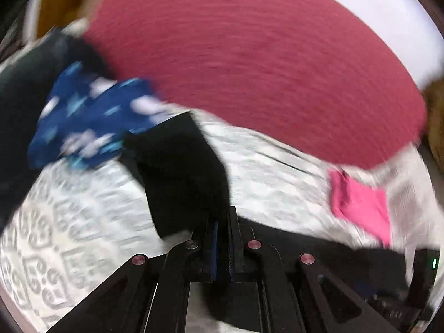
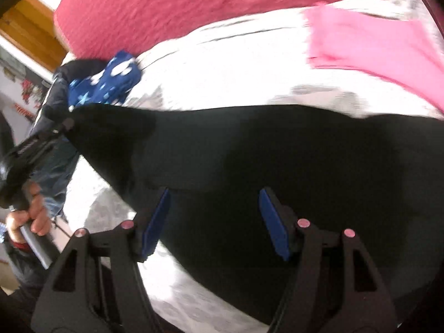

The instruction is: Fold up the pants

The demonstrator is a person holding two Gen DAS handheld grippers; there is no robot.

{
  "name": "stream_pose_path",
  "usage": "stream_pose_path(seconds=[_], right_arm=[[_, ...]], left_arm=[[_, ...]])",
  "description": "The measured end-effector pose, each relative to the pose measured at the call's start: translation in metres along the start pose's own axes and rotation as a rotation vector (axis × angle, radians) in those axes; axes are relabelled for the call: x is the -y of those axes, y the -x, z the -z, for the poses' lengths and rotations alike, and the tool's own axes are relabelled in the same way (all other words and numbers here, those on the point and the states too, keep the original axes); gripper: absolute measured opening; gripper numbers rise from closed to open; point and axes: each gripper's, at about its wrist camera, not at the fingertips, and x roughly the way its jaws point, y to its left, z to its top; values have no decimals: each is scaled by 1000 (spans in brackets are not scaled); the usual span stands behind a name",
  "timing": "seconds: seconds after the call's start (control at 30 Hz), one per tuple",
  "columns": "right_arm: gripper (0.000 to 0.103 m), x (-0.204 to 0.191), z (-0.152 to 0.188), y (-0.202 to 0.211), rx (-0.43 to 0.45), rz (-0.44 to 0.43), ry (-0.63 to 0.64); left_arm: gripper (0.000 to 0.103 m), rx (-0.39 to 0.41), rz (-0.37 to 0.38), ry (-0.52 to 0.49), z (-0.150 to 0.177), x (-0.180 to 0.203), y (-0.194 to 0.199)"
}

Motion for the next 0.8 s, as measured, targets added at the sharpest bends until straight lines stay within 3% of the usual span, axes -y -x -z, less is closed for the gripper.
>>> stream_pose_path(seconds=[0.1,0.17,0.23,0.33,0.4,0.57,0.63,0.7,0.8], right_arm=[[67,36,13,21,27,-1,-80],[67,56,21,31,41,-7,-128],[67,72,28,36,47,-18,-172],[67,89,37,39,45,-19,-219],[67,95,41,41,43,-17,-222],[67,99,41,36,39,-49,-239],[68,96,34,29,31,-97,-238],[73,96,28,23,13,-143,-234],[79,92,13,3,-40,-174,-255]], left_arm=[[5,-29,61,-200,17,75,-10],[5,-91,107,-315,42,120,-25],[5,-150,130,-382,71,152,-46],[7,-260,144,-394,100,170,-77],[7,-319,138,-373,110,170,-85],[13,-300,231,-319,102,145,-51],[20,-262,223,-304,99,130,-36],[34,-221,194,-274,95,106,-19],[53,-166,115,-225,97,67,-10]])
